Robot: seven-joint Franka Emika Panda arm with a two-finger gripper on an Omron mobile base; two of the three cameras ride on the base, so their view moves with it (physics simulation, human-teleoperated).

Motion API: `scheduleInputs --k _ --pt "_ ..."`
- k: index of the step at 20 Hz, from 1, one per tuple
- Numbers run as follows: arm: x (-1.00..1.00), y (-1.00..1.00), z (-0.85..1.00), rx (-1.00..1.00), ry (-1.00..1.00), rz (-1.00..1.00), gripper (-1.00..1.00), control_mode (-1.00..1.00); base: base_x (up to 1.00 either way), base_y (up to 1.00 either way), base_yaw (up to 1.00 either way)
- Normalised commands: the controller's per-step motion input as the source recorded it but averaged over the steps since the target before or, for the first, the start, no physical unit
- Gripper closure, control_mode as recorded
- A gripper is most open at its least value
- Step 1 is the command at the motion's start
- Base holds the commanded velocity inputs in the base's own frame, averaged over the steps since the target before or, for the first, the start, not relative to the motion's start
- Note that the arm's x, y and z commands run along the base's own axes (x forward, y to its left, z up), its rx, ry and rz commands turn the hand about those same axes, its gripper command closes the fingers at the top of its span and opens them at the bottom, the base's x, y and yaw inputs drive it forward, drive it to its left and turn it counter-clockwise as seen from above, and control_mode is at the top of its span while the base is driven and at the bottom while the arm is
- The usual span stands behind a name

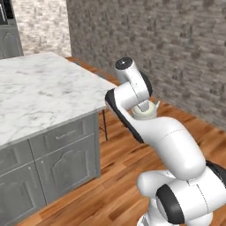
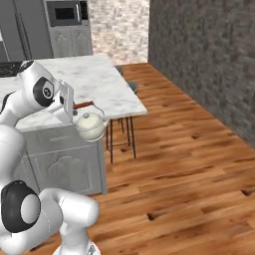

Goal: The kettle is done boiling. Turn off the stove, then wait for 300 timesteps before moving the kettle to the dining table.

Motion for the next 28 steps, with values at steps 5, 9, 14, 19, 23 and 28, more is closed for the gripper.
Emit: scheduleInputs --k 5,9,14,19,23,28 --pt "0.0 0.0 0.0 0.0 0.0 0.0 1.0 1.0 0.59 -0.33 0.25" --pt "0.0 0.0 0.0 0.0 0.0 0.0 1.0 1.0 0.59 -0.31 0.24" --pt "0.0 0.0 0.0 0.0 0.0 0.0 1.0 1.0 0.63 -0.29 0.23" --pt "0.0 0.0 0.0 0.0 0.0 0.0 1.0 1.0 0.64 -0.31 0.23" --pt "0.0 0.0 0.0 0.0 0.0 0.0 1.0 1.0 0.64 -0.29 0.23" --pt "0.0 0.0 0.0 0.0 0.0 0.0 1.0 1.0 0.65 -0.3 0.23"
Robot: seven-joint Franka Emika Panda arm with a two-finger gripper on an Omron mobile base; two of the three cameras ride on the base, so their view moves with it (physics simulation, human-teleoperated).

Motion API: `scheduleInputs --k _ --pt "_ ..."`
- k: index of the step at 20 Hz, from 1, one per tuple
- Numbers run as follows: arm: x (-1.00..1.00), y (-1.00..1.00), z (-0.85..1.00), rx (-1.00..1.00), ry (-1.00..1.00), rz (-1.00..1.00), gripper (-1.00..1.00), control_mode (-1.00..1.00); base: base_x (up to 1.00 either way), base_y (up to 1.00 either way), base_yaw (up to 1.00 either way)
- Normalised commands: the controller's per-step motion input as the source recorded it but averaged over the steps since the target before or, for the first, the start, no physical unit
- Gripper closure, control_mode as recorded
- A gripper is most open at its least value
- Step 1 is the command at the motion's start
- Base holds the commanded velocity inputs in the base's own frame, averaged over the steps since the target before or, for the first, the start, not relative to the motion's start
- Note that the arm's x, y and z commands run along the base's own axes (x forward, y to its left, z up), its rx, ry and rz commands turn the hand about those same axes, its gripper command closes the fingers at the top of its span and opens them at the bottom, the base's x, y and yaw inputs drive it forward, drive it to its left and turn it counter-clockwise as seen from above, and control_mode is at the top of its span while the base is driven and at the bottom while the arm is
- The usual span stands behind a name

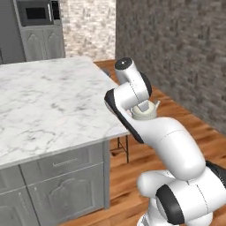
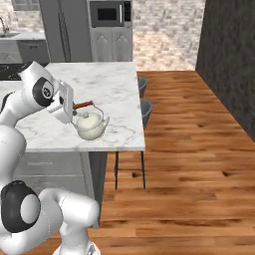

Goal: The kettle is done boiling. Turn off the stove, then wait for 300 timesteps before moving the kettle to the dining table.

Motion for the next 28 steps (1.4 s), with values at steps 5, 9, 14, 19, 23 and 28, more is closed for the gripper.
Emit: scheduleInputs --k 5,9,14,19,23,28 --pt "0.0 0.0 0.0 0.0 0.0 0.0 1.0 1.0 0.61 -0.35 0.24" --pt "0.0 0.0 0.0 0.0 0.0 0.0 1.0 1.0 0.6 -0.35 0.24" --pt "0.0 0.0 0.0 0.0 0.0 0.0 1.0 1.0 0.55 -0.35 0.25" --pt "0.0 0.0 0.0 0.0 0.0 0.0 1.0 1.0 0.47 -0.35 0.24" --pt "0.0 0.0 0.0 0.0 0.0 0.0 1.0 1.0 0.41 -0.29 0.23" --pt "0.0 0.0 0.0 0.0 0.0 0.0 1.0 1.0 0.21 -0.16 0.18"
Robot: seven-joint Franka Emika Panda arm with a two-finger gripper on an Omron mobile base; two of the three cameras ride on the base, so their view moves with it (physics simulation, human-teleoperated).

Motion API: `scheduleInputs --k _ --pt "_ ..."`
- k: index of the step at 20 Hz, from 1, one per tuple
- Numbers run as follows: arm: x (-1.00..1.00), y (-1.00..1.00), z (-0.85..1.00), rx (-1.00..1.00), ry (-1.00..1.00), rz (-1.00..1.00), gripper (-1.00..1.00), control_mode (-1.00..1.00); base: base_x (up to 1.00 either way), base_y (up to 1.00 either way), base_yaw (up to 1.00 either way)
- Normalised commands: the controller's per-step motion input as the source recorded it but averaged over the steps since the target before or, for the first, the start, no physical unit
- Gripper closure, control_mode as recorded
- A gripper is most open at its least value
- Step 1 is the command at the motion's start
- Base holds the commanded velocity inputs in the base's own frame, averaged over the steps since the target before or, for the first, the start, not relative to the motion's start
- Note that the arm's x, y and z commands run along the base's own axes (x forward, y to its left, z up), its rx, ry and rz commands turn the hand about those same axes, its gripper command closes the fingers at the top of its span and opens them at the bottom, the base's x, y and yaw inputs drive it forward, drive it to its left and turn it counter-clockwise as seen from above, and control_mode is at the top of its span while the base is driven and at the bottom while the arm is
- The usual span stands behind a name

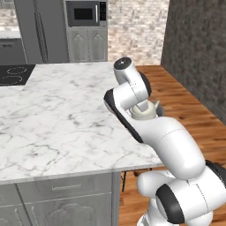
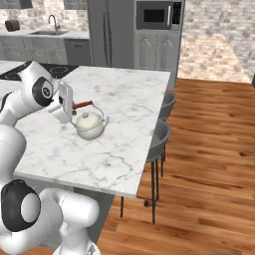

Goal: The kettle is done boiling. Turn off the stove, then wait for 300 timesteps before moving the kettle to the dining table.

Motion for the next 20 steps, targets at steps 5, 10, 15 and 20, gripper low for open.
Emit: scheduleInputs --k 5,10,15,20 --pt "0.0 0.0 0.0 0.0 0.0 0.0 1.0 1.0 0.0 0.0 0.0" --pt "0.0 0.0 0.0 0.0 0.0 0.0 1.0 1.0 0.0 0.0 0.0" --pt "0.09 0.0 -0.09 0.0 0.02 0.0 1.0 -1.0 0.03 0.0 0.0" --pt "0.17 0.0 -0.25 0.03 0.0 0.0 1.0 -1.0 0.0 0.0 0.0"
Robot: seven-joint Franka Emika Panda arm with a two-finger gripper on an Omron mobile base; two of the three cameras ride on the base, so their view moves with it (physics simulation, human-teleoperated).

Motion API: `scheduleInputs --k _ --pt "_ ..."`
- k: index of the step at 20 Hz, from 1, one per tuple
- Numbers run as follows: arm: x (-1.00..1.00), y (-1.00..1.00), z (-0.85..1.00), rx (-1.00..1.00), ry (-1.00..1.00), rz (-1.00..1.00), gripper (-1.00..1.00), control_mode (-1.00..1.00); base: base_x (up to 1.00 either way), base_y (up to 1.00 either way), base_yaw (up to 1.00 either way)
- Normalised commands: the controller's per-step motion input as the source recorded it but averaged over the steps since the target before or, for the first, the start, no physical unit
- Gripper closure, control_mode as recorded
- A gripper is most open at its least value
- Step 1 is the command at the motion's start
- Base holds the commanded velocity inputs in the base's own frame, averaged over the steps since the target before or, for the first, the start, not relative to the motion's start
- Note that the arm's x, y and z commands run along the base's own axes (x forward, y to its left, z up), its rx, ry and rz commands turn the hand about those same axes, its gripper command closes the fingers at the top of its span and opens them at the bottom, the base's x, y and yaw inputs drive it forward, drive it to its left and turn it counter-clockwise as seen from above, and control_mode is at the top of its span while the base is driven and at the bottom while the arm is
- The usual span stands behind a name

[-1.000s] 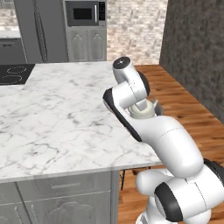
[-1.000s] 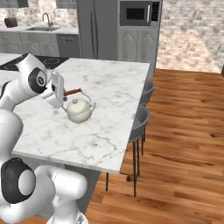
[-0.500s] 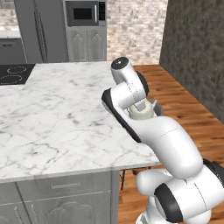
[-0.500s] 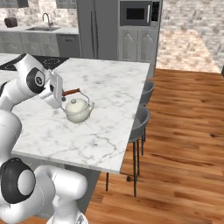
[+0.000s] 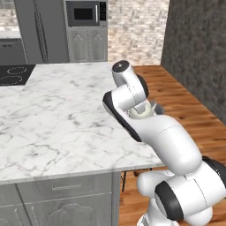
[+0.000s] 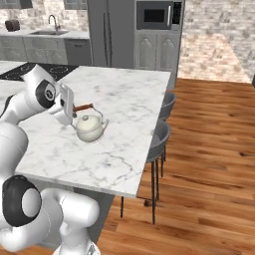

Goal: The kettle is done boiling. Turn off the stove, then wait for 300 timesteps before moving the kettle to the dining table.

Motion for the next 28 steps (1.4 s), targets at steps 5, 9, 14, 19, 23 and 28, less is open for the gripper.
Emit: scheduleInputs --k 5,9,14,19,23,28 --pt "0.17 0.0 -0.25 0.03 0.0 0.0 1.0 -1.0 0.0 0.0 0.0" --pt "0.1 0.0 -0.15 0.01 -0.04 0.0 1.0 -1.0 0.0 0.0 0.0" --pt "0.07 0.0 -0.15 0.03 -0.08 0.01 1.0 -1.0 0.0 0.0 0.0" --pt "0.15 0.0 -0.13 0.06 -0.03 0.01 1.0 -1.0 0.0 0.0 0.0" --pt "0.22 0.0 -0.14 0.07 0.0 0.01 1.0 -1.0 0.0 0.0 0.0" --pt "0.22 0.0 -0.1 0.07 0.0 0.02 1.0 -1.0 0.0 0.0 0.0"
